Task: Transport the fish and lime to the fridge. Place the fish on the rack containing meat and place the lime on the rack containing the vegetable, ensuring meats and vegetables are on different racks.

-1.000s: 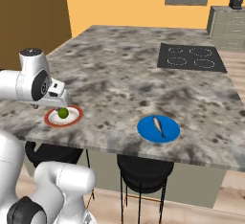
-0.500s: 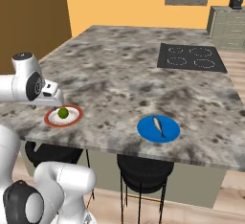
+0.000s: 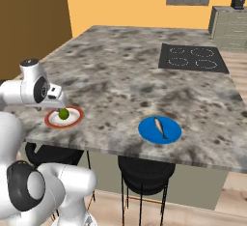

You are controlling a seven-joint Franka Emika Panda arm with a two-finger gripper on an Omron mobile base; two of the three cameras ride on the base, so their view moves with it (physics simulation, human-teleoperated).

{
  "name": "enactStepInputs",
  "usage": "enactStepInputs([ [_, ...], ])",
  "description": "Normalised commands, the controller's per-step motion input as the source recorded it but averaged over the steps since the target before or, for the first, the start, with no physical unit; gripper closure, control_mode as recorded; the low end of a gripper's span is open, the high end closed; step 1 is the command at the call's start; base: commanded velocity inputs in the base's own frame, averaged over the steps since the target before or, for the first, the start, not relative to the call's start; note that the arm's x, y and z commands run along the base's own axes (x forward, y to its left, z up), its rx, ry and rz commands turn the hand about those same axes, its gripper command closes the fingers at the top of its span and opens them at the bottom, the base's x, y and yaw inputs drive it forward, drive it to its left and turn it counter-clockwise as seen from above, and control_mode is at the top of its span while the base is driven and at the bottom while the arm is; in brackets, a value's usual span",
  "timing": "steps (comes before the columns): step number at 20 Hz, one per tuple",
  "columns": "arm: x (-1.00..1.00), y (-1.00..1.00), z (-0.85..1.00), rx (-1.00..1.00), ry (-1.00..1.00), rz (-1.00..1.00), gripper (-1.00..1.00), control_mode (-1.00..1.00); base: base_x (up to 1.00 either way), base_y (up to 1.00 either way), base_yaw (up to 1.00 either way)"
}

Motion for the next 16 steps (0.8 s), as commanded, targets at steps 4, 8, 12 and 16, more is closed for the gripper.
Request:
enactStepInputs([
  [4,0.51,0.09,-0.29,0.00,-0.01,0.00,-1.00,-1.00,0.00,0.00,0.00],
  [8,0.49,0.13,-0.39,0.00,0.00,0.00,-1.00,-1.00,0.00,0.00,0.00],
  [12,0.49,0.17,-0.37,0.00,0.00,0.00,-1.00,-1.00,0.00,0.00,0.00],
  [16,0.47,0.17,-0.34,0.00,0.00,0.00,-1.00,-1.00,0.00,0.00,0.00],
])
